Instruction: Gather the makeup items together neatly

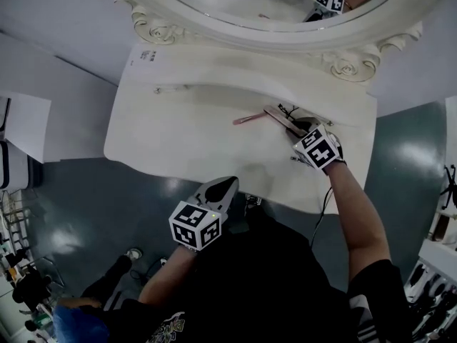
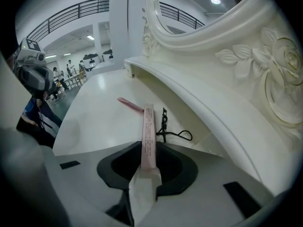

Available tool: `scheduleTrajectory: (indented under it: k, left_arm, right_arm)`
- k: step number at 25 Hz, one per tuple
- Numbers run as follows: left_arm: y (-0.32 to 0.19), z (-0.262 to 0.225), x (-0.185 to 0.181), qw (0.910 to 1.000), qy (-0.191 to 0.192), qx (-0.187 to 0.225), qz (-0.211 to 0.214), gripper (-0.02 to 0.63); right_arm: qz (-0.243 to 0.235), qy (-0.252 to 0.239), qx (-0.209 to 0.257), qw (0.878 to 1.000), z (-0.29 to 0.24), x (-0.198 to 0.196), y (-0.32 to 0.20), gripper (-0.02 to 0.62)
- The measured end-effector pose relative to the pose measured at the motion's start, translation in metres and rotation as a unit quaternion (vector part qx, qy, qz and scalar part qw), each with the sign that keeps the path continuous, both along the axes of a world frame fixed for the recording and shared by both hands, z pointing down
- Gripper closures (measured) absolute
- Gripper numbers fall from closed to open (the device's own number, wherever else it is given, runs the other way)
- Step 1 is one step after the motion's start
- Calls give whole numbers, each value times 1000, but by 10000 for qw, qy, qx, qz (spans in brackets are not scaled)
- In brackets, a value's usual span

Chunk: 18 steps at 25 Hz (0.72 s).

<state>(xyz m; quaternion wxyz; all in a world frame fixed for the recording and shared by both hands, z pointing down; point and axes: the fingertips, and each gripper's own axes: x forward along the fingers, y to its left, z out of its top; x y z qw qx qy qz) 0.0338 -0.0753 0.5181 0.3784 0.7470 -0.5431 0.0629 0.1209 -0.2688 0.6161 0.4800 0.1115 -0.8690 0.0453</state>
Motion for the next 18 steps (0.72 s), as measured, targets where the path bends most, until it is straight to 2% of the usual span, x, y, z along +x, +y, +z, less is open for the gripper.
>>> scheduleTrajectory:
  k: [8,18]
  left_arm:
    - [2,-6,-2,9999,-30,70,85,598]
    - [16,-14,-5,9994,-30,145,309,598]
  right_arm:
    - [134,-177,53,9997,-11,0,5,488]
    - [32,-374,534,9979,-41,-2,24,491]
